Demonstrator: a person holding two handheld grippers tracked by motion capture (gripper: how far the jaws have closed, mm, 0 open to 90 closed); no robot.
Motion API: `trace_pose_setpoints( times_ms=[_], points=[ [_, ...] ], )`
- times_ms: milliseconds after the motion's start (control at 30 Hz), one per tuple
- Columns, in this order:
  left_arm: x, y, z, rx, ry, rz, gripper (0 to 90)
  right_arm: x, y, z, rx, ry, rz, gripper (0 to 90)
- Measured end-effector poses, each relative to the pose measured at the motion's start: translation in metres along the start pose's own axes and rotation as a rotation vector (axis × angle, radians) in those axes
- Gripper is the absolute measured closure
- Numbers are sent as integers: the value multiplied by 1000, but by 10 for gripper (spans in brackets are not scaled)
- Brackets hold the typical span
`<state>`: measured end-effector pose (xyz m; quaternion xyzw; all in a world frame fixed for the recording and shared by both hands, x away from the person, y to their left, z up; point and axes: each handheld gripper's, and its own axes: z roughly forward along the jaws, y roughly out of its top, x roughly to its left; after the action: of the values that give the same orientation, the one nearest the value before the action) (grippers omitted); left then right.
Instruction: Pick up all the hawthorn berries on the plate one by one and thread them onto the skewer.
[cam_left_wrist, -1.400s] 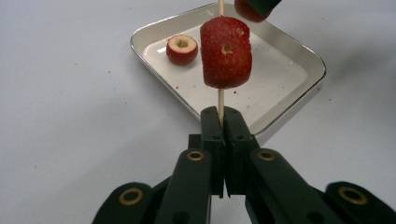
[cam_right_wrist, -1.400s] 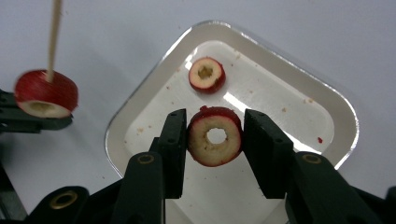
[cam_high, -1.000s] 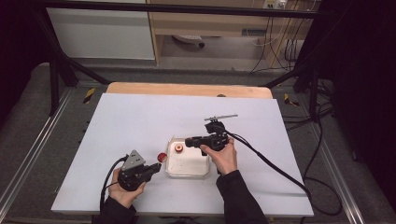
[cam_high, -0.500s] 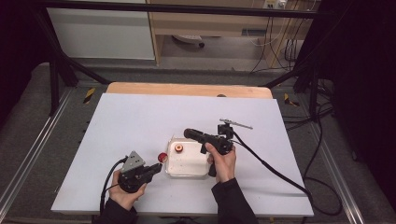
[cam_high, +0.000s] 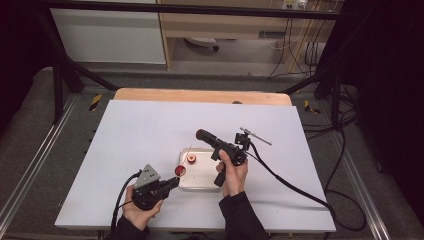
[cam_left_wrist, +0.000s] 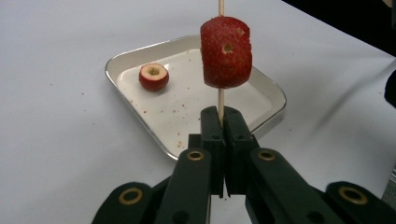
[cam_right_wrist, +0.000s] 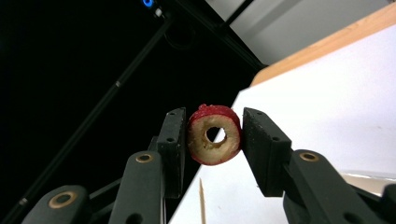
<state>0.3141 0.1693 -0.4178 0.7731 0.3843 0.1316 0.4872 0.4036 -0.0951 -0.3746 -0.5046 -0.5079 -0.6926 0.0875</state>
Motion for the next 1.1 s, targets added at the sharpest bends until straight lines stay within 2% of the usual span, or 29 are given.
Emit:
trace_pose_setpoints(
  times_ms=[167,300,567,1100],
  points=[
    [-7,5,4,-12,-20,-19,885,-1,-4,2,-42,26,15,612],
    [-11,9,7,-18,-34,-27,885,-2,-6,3,-54,43,29,613],
    [-10,10,10,-19,-36,-56,885,-2,-10,3,-63,64,35,613],
    [-10,11,10,-36,-42,-78,885,-3,-18,5,-75,87,49,614]
  ],
)
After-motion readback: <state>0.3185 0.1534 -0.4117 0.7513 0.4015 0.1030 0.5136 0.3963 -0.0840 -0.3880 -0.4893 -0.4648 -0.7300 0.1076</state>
